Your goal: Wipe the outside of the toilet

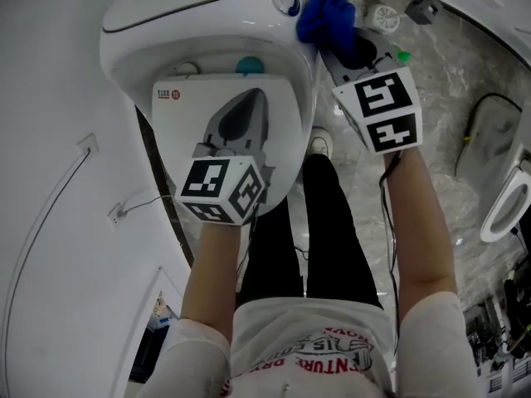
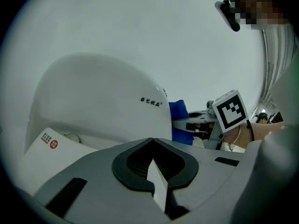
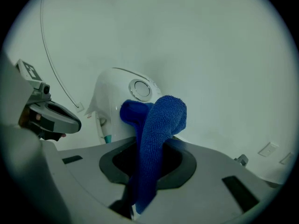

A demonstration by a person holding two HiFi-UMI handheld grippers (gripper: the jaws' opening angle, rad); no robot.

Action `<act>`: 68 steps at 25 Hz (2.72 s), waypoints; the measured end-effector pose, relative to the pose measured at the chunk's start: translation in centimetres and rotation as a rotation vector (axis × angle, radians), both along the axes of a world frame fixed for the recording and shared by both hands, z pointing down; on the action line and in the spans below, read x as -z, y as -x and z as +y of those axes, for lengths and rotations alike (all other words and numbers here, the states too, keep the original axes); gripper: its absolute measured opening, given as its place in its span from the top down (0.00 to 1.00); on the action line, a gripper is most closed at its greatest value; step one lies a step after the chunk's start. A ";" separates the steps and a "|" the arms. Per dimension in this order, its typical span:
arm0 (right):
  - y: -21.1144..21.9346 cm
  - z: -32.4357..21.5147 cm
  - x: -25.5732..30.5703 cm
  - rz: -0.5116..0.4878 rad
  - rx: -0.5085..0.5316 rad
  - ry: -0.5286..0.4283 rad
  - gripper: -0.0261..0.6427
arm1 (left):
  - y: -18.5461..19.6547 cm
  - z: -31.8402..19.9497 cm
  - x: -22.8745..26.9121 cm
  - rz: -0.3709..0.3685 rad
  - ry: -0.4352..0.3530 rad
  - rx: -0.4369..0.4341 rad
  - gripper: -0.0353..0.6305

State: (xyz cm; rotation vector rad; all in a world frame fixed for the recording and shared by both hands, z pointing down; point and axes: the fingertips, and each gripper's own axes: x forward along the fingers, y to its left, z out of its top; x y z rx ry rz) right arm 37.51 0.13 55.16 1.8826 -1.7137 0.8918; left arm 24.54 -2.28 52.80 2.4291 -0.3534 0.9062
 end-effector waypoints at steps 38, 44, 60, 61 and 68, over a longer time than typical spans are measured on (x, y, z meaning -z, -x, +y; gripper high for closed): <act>18.6 14.6 -12.9 -0.269 -0.230 0.089 0.85 | 10.6 11.3 -3.7 0.016 0.008 -0.440 0.94; 22.0 16.8 -14.7 -0.318 -0.235 0.087 0.85 | 11.9 14.4 -3.5 0.033 -0.011 -0.461 0.94; 32.9 21.7 -15.9 -0.355 -0.190 0.122 0.85 | 24.0 20.4 -4.4 0.012 -0.020 -0.259 0.94; 33.3 21.9 -15.7 -0.353 -0.186 0.124 0.85 | 24.8 20.7 -4.4 0.008 -0.017 -0.254 0.94; 38.2 22.7 -15.6 -0.373 -0.203 0.118 0.85 | 31.2 22.6 -5.9 -0.036 0.017 -0.225 0.94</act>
